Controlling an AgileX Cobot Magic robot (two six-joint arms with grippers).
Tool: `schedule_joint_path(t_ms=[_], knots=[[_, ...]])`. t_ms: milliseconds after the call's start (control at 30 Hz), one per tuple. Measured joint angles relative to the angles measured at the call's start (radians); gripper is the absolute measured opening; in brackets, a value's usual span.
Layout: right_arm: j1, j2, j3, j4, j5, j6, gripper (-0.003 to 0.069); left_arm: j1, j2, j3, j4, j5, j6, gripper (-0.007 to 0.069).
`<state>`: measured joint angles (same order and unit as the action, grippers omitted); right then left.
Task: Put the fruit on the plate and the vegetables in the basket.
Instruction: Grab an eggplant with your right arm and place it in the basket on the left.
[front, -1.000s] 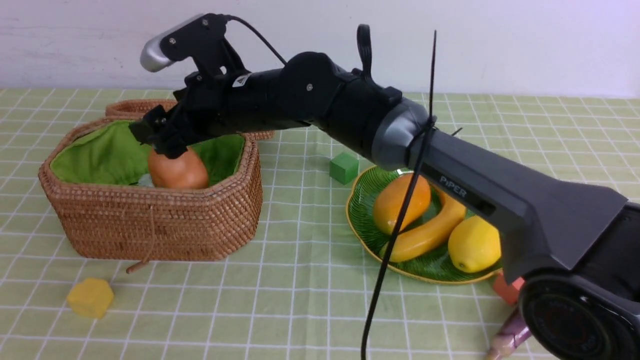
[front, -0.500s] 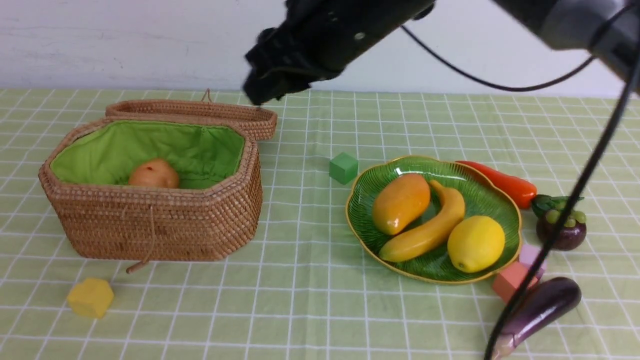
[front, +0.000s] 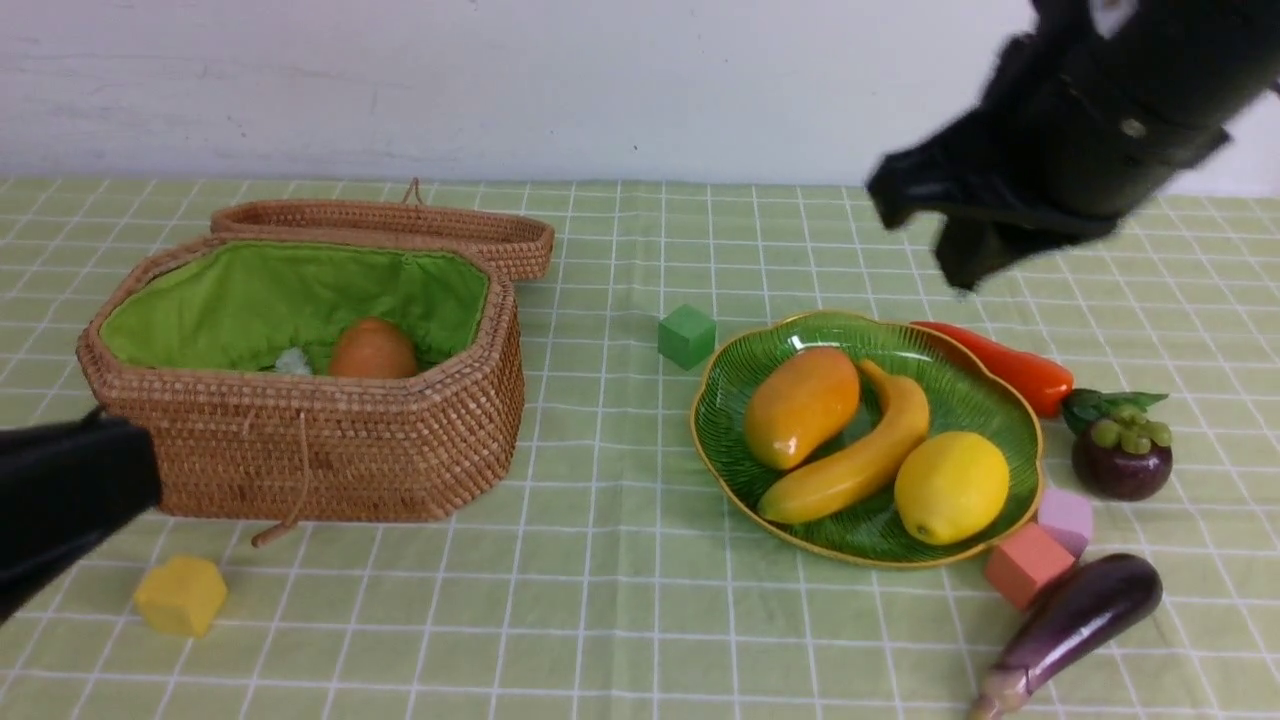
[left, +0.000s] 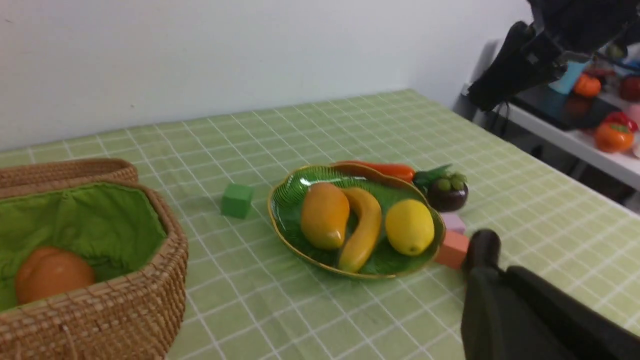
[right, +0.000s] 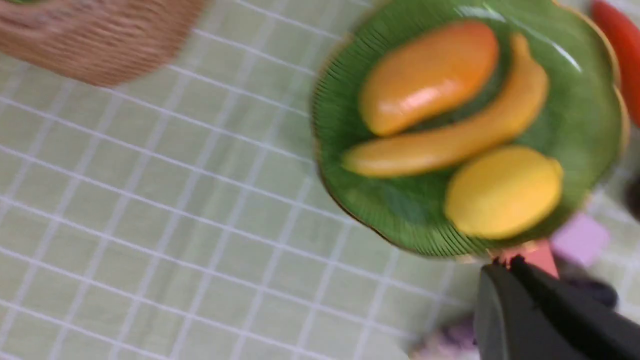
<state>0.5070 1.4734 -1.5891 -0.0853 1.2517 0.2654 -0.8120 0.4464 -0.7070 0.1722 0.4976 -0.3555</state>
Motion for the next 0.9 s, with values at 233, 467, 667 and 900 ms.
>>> schedule_joint_path(t_ms=[233,467,667,900], knots=[[-0.15,-0.135,0.382,-0.026,-0.03,0.224,0.0087,0.0,0.0,0.0,-0.204,0.009,0.209,-0.0002],[-0.267,-0.098,0.649,0.085,-0.291,0.341,0.0393,0.0,0.0,0.0,-0.285,0.009,0.275,-0.0002],[-0.272,0.034,0.693,0.103,-0.472,0.367,0.0578,0.0,0.0,0.0,-0.293,0.011,0.277,0.0001],[-0.272,0.164,0.694,0.133,-0.585,0.389,0.057,0.0,0.0,0.0,-0.295,0.011,0.277,0.0004]])
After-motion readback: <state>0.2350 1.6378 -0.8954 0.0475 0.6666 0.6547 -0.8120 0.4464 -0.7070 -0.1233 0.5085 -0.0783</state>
